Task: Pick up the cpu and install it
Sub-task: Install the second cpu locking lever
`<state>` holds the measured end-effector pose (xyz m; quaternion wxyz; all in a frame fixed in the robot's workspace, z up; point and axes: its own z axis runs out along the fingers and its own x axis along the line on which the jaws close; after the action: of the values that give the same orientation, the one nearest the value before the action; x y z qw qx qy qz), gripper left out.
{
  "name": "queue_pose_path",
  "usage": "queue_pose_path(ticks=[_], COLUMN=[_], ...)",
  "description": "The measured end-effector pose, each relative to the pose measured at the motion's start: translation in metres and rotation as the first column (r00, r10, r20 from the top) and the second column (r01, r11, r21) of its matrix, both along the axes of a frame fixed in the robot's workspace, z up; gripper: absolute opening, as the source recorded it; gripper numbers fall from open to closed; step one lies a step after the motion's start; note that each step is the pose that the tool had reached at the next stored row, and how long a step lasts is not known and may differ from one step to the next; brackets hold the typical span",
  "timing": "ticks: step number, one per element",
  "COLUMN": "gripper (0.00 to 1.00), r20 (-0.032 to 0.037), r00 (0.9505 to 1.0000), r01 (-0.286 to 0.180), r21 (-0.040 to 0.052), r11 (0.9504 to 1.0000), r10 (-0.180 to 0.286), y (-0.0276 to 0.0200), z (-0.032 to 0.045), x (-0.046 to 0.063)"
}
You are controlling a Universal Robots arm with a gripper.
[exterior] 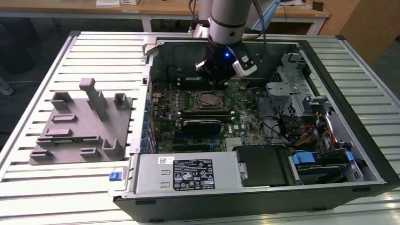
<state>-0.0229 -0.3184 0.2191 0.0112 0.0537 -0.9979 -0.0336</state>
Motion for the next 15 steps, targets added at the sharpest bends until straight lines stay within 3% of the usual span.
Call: queue_pose_path(ticks=[7,15], gripper=[0.11,0.11], r20=[0.0000,0.0000], r00=[1.0000,1.0000], r01=[0.000,0.000], r21=[0.0002,0.0004], r11=[1.0000,1.0000], r10=[0.000,0.000], y=[0.0000,-0.0015], z=[0.0081,0.0108], x=[0.0000,0.0000])
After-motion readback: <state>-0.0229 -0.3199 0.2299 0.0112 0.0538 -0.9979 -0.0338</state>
